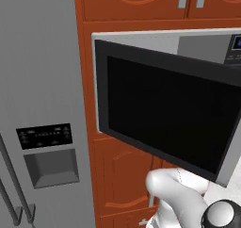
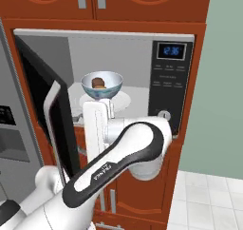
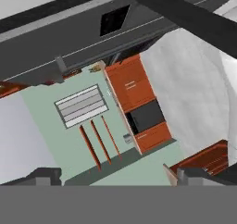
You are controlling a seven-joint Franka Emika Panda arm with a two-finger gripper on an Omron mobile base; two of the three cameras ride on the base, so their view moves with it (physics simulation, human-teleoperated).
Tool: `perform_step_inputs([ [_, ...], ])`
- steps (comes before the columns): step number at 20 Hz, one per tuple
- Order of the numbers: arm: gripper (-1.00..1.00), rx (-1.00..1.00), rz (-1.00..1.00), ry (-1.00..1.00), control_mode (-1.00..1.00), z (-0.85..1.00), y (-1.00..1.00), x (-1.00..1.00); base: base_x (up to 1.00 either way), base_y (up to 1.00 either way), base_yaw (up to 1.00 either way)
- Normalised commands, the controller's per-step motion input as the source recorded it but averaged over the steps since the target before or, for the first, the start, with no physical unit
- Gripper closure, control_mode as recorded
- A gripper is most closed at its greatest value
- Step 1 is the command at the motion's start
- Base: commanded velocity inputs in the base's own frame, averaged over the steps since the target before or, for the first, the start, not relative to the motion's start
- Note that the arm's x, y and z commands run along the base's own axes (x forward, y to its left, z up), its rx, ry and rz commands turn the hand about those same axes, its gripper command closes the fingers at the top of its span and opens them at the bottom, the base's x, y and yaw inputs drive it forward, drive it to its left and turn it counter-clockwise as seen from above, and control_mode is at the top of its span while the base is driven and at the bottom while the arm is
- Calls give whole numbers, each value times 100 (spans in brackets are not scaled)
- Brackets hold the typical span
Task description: The microwave is finished heating the chicken drumstick and potato. Take the bowl containing the food and place it on the dining counter.
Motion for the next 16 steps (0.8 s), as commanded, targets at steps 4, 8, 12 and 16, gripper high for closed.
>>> perform_step_inputs([
  [4,-100,22,28,3,-100,0,49,-65,0,0,0],
  [8,-100,15,24,0,-100,0,77,-54,0,0,0],
  [12,-100,5,13,0,-100,0,100,-46,0,0,0],
  [16,-100,0,1,-12,-100,0,100,-48,0,0,0],
])
